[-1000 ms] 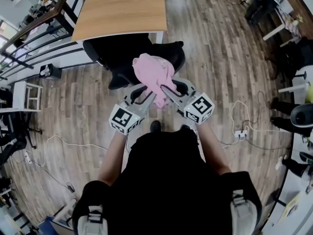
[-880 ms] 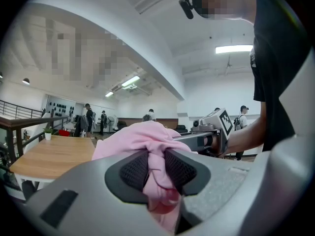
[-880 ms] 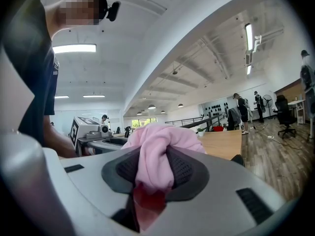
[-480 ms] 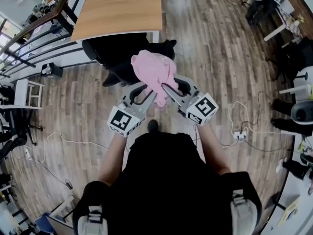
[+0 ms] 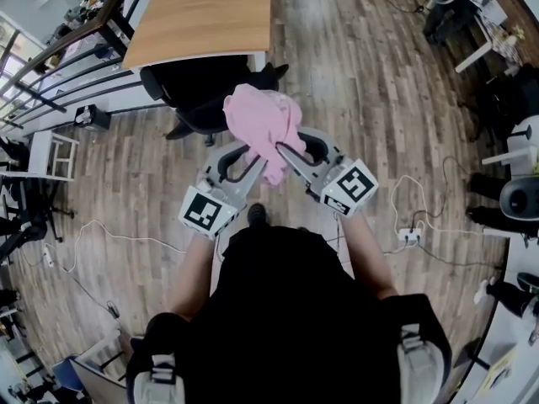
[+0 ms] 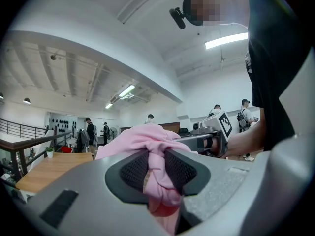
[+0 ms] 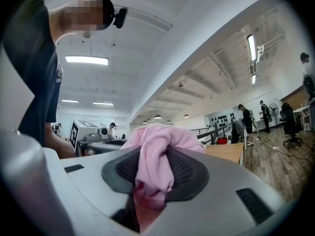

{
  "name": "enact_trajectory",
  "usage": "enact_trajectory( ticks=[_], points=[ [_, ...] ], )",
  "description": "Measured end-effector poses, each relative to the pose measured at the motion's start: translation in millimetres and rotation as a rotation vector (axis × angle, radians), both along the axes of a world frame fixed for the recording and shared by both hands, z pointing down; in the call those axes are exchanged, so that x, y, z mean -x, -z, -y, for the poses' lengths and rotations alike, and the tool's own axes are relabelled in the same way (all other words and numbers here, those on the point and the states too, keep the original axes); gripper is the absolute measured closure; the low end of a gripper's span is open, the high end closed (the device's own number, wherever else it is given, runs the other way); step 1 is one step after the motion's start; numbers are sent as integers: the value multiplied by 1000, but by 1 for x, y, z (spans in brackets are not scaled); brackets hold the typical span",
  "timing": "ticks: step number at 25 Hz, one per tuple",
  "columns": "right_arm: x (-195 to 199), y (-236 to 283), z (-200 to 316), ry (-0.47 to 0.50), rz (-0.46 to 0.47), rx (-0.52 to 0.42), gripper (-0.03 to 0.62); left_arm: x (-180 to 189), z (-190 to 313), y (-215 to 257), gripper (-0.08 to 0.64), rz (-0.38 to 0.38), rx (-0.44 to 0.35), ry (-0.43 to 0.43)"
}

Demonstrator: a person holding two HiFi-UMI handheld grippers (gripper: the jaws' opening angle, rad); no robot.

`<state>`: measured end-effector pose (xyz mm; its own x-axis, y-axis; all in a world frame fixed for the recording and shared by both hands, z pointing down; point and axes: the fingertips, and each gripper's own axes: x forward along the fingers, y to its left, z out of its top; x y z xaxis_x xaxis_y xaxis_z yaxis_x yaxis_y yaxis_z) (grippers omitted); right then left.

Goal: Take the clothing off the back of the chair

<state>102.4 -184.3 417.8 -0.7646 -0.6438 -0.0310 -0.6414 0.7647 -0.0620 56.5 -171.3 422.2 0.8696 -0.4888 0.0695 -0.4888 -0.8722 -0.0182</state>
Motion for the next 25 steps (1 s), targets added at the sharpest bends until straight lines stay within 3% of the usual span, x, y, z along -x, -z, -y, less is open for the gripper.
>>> enact_trajectory(
  ticks=[12, 17, 22, 25],
  points=[
    [-56, -4, -68, 31, 41, 57, 477, -56, -71, -2, 456, 28, 22, 44],
    [-71, -12, -93, 72, 19, 33, 477, -72, -96, -11, 456, 18, 42, 67],
    [-85, -28, -116, 77, 15, 99, 477, -86, -120, -25, 456, 20, 75, 85],
    [-92, -42, -128, 97, 10, 83, 477, -94, -134, -37, 456, 26, 94, 88]
  ],
)
